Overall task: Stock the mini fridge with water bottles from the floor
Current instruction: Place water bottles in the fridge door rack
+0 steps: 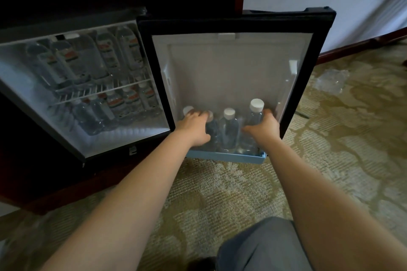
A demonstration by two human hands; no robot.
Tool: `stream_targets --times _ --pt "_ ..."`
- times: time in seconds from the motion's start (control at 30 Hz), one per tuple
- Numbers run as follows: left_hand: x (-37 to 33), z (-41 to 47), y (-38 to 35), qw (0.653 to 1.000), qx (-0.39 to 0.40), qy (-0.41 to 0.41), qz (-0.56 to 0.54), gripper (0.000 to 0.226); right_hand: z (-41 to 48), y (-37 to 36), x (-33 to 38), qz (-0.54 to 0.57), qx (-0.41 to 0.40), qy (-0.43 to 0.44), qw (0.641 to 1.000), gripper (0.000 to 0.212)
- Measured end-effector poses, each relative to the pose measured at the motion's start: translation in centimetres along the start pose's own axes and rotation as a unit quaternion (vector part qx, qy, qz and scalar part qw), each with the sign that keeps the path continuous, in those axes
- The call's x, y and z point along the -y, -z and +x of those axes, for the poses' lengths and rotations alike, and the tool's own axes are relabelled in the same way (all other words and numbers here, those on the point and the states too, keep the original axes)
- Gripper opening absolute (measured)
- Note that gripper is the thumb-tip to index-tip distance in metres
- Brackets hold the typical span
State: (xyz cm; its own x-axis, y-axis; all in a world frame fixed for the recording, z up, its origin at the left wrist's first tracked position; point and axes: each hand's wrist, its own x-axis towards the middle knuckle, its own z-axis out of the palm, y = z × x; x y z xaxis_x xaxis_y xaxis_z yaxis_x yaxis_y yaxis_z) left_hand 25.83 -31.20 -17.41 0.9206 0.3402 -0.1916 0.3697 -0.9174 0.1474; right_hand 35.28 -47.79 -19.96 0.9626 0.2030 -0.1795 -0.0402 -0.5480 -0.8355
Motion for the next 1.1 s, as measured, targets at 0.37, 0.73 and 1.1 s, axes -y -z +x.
stream_targets --times 0.37,0.73,1.1 --pt "0.4 0.4 -0.4 0.999 -0.033 -0.007 -0.011 0.057 1.7 -1.8 -1.9 -0.106 0.096 -0.049 0.989 0.060" --pt "0.1 1.6 1.1 0.998 -0.064 0.011 0.021 0.036 0.0 -1.8 1.6 -0.225 -0.024 0.218 0.949 0.054" --pt "-0.5 4.4 0.5 0.996 -0.064 0.007 0.058 0.022 3.3 -3.9 2.7 -0.415 -0.005 0.293 0.862 0.025"
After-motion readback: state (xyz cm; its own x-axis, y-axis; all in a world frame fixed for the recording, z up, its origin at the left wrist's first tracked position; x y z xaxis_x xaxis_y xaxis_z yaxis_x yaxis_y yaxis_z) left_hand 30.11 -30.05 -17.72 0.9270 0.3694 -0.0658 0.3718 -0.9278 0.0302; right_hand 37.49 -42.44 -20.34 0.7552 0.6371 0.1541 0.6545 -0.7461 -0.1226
